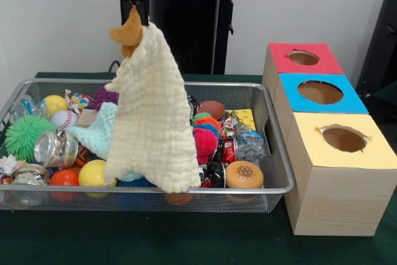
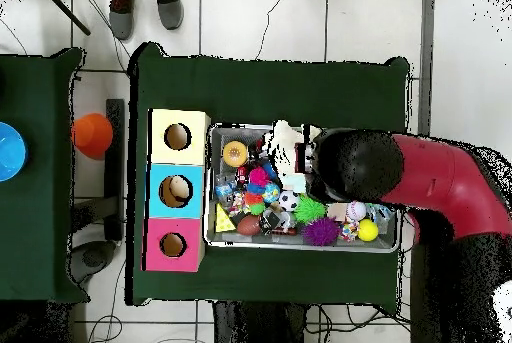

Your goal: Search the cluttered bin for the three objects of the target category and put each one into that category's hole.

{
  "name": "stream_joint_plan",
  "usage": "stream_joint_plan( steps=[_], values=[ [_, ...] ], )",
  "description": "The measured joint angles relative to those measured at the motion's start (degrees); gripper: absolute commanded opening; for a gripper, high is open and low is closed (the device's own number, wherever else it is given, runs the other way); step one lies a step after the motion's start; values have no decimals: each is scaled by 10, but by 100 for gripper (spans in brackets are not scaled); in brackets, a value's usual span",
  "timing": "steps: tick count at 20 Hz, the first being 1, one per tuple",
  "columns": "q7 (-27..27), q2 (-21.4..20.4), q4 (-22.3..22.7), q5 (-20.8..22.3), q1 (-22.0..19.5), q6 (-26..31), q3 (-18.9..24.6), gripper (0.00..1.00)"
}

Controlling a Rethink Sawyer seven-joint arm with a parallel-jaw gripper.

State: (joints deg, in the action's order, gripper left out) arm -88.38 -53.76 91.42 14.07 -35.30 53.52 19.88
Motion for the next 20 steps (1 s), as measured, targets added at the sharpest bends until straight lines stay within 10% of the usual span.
stream_joint_plan(
  steps=[20],
  values=[
    [0, -27, 30, -10, -25, -5, -18, 0]
  ],
)
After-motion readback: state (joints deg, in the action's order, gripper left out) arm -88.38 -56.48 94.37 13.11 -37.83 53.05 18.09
